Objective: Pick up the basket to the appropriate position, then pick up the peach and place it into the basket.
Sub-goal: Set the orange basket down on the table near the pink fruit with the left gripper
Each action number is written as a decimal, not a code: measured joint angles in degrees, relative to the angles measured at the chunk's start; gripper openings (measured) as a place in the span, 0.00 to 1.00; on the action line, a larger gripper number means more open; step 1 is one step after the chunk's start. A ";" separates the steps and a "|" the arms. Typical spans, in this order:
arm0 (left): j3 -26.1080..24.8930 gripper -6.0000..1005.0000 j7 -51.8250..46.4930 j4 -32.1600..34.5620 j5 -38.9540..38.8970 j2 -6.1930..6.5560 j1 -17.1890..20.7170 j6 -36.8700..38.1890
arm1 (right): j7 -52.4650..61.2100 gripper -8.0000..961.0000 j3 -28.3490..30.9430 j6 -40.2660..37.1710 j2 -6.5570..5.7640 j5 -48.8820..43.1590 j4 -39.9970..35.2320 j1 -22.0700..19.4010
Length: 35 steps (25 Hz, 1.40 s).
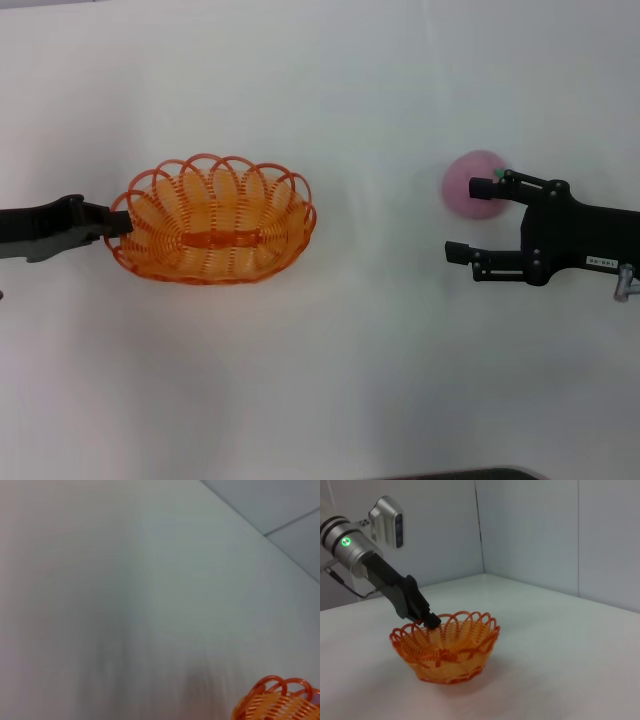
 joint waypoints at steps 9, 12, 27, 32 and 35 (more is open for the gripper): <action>2.54 0.05 -0.16 -1.06 -0.62 -0.05 0.90 -2.46 | 0.00 0.97 0.55 0.08 0.00 0.01 0.08 0.00; 2.88 0.05 -0.15 -1.33 -1.16 -0.05 1.02 -2.89 | 0.00 0.97 0.57 0.08 0.00 0.01 0.09 0.00; 7.21 0.05 0.27 -2.67 -4.81 -0.05 2.45 -5.24 | 0.00 0.97 0.56 0.51 0.05 0.01 0.20 0.00; 8.85 0.05 0.35 -2.71 -5.03 -0.05 2.46 -5.22 | 0.00 0.97 0.57 0.57 0.08 0.01 0.17 -0.01; 11.35 0.05 0.64 -2.66 -6.46 -0.05 3.32 -5.18 | 0.00 0.97 0.57 0.63 0.09 0.00 0.21 -0.01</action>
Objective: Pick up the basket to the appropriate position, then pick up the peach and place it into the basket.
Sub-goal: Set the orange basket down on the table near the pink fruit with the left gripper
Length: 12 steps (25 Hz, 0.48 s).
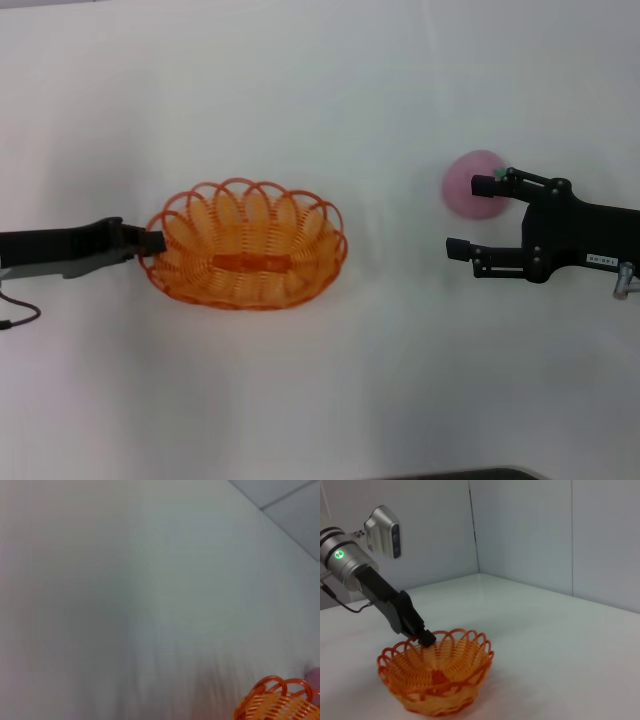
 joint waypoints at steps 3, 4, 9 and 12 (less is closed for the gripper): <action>1.09 0.05 0.22 0.25 -1.11 0.00 0.70 -0.09 | 0.00 0.97 0.00 0.09 0.00 0.00 0.06 0.00; 1.24 0.05 0.29 0.29 -1.37 0.00 0.90 -0.08 | 0.00 0.97 0.00 0.12 0.00 0.00 0.08 0.00; 2.09 0.05 1.69 0.26 -2.09 0.00 1.48 0.02 | 0.00 0.97 0.00 0.24 0.00 0.00 0.21 0.06; 2.86 0.05 2.48 0.10 -3.69 0.00 2.06 -0.01 | 0.00 0.97 0.00 0.25 0.00 0.00 0.23 0.07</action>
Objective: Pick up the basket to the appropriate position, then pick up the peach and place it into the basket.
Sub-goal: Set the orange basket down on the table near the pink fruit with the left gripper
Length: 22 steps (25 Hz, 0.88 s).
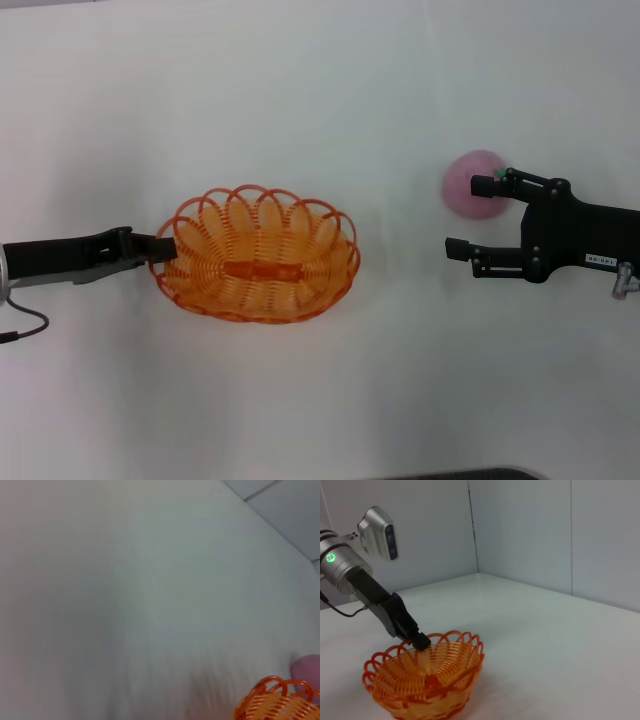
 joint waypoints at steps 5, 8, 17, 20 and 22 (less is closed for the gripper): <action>0.39 0.05 -0.41 0.09 -0.53 0.00 0.41 -0.79 | 0.00 0.97 0.00 0.00 0.00 0.00 -0.05 0.19; 0.42 0.05 -1.67 0.17 -0.30 0.00 0.50 -1.48 | 0.00 0.97 0.00 0.00 0.00 0.00 -0.07 0.32; 0.29 0.05 -3.60 0.53 -0.09 0.00 1.13 -2.79 | 0.00 0.97 0.00 0.00 0.00 0.00 -0.09 0.39; 0.22 0.05 -3.68 0.54 -0.12 0.00 1.29 -3.18 | 0.00 0.97 0.00 0.02 0.00 0.00 -0.09 0.38; 0.18 0.05 -3.70 0.54 -0.31 0.00 1.35 -3.36 | 0.00 0.97 0.00 0.03 0.00 0.00 -0.07 0.37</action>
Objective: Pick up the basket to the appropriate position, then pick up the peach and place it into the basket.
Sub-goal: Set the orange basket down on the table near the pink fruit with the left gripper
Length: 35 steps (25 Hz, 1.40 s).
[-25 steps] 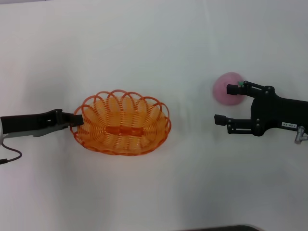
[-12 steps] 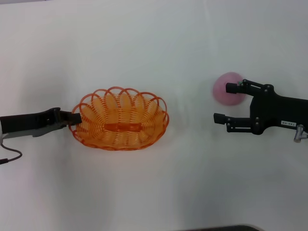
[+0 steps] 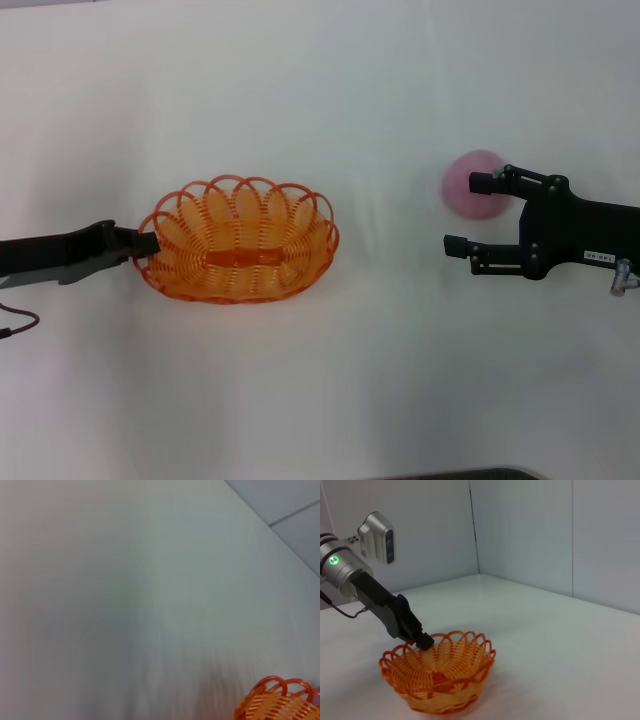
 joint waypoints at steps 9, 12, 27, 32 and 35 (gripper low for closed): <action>-0.18 0.05 -0.22 0.00 -0.47 0.00 0.73 -1.08 | 0.00 0.97 0.00 0.22 0.00 0.00 0.13 -0.01; -0.18 0.05 -0.22 0.00 -0.94 0.00 0.75 -1.08 | 0.00 0.97 0.00 0.28 0.00 0.00 0.15 0.02; -0.90 0.05 0.20 0.00 -1.68 0.00 1.08 -0.92 | 0.00 0.97 0.00 0.36 0.00 0.00 0.16 0.14; -1.71 0.09 0.34 -0.37 -1.75 0.03 1.02 -0.36 | 0.00 0.97 0.00 0.42 0.00 0.00 0.16 0.20; -1.99 0.14 0.41 -0.60 -1.76 0.13 0.94 0.76 | 0.00 0.97 0.00 0.51 0.00 0.00 0.16 0.19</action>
